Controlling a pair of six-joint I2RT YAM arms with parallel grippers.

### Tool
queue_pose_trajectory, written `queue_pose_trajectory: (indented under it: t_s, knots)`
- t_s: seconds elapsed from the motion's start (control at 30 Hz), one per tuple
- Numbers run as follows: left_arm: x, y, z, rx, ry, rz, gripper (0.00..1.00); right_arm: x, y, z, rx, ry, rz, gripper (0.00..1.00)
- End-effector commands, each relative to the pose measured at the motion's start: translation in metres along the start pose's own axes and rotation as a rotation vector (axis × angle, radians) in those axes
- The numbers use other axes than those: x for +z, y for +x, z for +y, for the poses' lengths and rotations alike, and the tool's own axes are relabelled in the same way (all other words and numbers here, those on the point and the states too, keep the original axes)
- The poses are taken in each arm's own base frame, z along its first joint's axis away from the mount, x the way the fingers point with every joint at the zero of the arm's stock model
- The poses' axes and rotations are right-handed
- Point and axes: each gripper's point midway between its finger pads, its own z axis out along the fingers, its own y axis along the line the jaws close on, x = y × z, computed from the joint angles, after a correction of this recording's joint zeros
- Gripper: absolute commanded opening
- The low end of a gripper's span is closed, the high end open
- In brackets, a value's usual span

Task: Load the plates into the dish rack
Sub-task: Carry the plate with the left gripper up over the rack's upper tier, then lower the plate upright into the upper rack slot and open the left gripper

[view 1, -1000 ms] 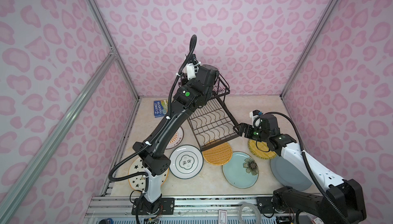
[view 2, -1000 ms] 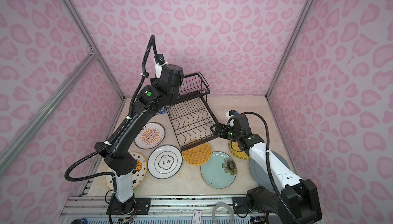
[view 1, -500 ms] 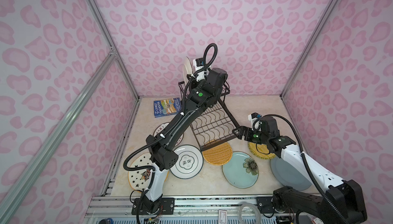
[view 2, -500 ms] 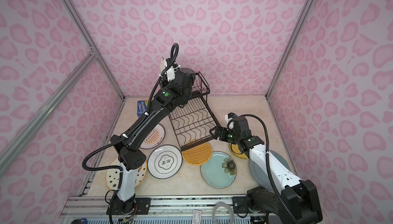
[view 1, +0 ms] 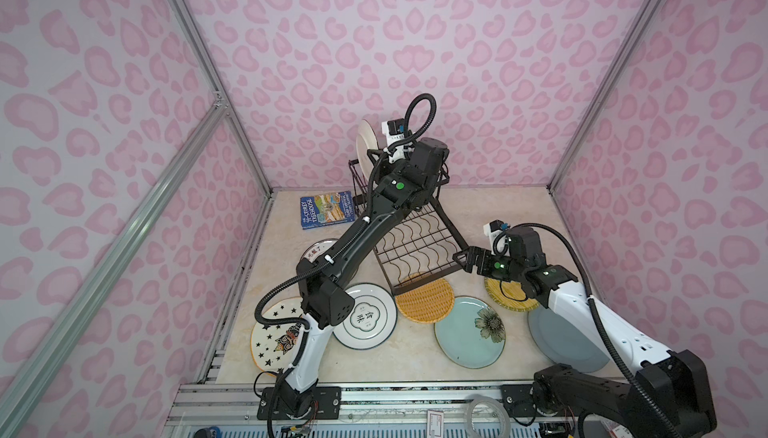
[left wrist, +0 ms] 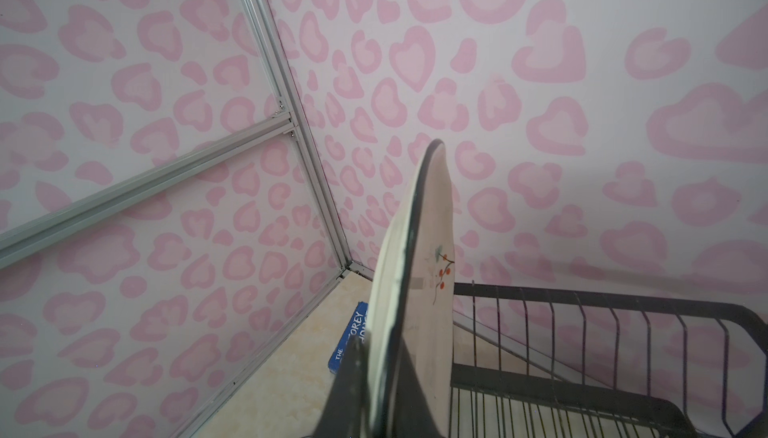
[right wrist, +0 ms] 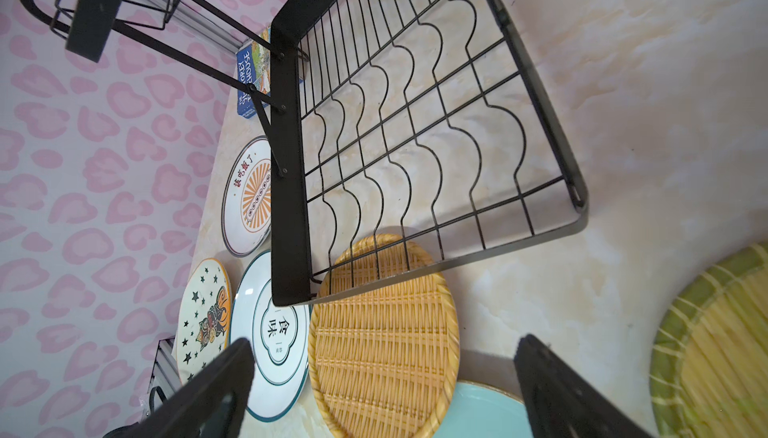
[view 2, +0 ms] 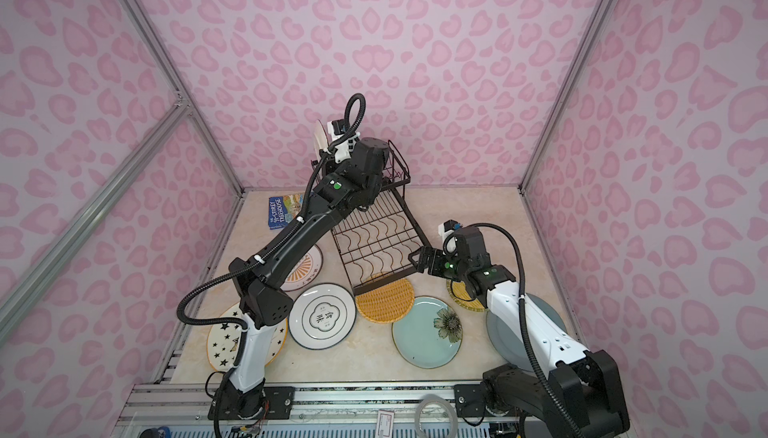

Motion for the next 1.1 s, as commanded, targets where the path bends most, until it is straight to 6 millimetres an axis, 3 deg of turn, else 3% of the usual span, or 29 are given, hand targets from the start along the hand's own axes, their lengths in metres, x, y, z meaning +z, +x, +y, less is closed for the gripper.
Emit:
queue_pose_trajectory:
  t_s: [0.0, 0.23, 1.07]
  knots:
    - [0.002, -0.012, 0.012, -0.085, -0.072, -0.025, 0.02, 0.001, 0.001, 0.001, -0.006, -0.008, 0.011, 0.97]
    - [0.006, -0.015, 0.015, -0.077, -0.09, -0.028, 0.02, 0.005, 0.002, 0.001, 0.006, -0.015, 0.017, 0.97]
    - [0.018, 0.03, -0.002, -0.025, -0.045, 0.02, 0.02, 0.003, 0.002, -0.001, 0.001, 0.001, 0.02, 0.97]
